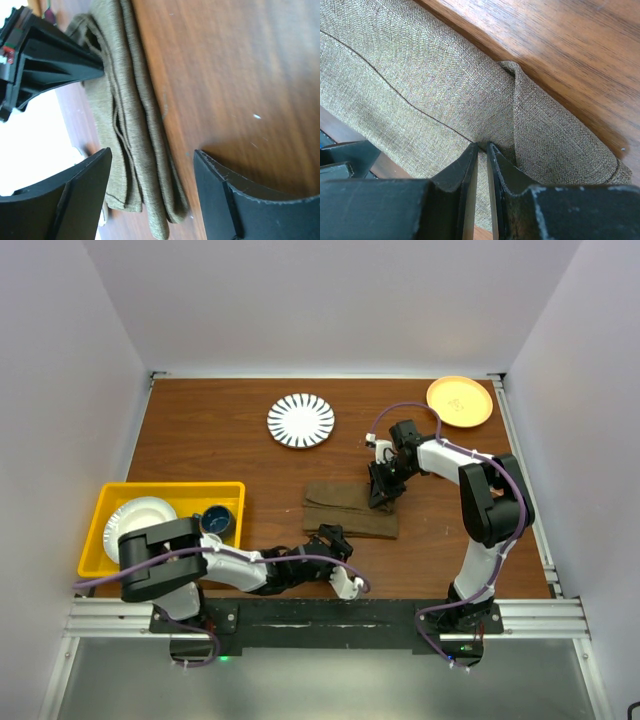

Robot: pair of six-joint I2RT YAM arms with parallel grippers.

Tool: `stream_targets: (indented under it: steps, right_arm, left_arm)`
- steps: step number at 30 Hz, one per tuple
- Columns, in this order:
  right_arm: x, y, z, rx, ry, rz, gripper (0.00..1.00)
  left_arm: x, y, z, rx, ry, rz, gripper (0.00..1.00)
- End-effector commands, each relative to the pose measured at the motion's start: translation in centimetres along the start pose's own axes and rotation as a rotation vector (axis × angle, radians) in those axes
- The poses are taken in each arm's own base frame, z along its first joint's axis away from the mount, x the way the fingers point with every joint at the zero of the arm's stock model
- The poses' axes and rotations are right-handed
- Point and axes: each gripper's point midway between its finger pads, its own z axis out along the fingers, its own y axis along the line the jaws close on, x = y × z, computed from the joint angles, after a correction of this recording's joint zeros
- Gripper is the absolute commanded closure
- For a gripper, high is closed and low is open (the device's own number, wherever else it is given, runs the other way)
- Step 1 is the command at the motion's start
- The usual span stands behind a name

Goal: Fold the napkin into a case and place the utensils inside
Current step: Fold the 2/3-rectangle-folded napkin at the center of the board.

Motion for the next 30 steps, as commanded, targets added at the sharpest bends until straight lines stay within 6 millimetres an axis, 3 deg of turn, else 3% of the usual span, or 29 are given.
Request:
stream_targets:
  steps: [1,5,9,11,12,16,21,30]
  right_arm:
    - [3.0,-2.5,1.0,0.098,0.111,-0.003,0.81]
    - [3.1,-2.4,1.2,0.088,0.117,0.0,0.81]
    - [3.1,-2.4,1.2,0.088,0.118,-0.003,0.81]
    - [3.0,-2.3,1.1,0.089,0.121,-0.013,0.82]
    - [3.1,-2.4,1.0,0.091,0.122,-0.017,0.82]
    - [2.9,-2.5,0.5,0.1,0.128,-0.053,0.82]
    - [3.1,-2.7,-0.2,0.118,0.15,-0.105,0.83]
    - [3.2,-3.3,-0.9,0.149,0.172,-0.176,0.83]
  left_arm:
    - [1.6,-1.7,0.8,0.027,0.067,0.019,0.28]
    - [1.9,-1.6,1.9,0.022,0.089,0.032,0.37]
    - [2.5,-1.2,2.7,0.046,0.096,-0.01,0.61]
    - [2.6,-1.0,3.0,0.077,0.089,-0.037,0.69]
    - [2.8,-0.8,3.1,0.082,0.091,-0.069,0.78]
    - [1.3,-0.5,2.2,0.139,0.015,-0.114,0.97]
    - [-0.8,-0.2,0.8,0.213,-0.062,-0.186,1.0]
    - [-0.1,-2.3,0.8,0.291,-0.03,-0.207,1.0]
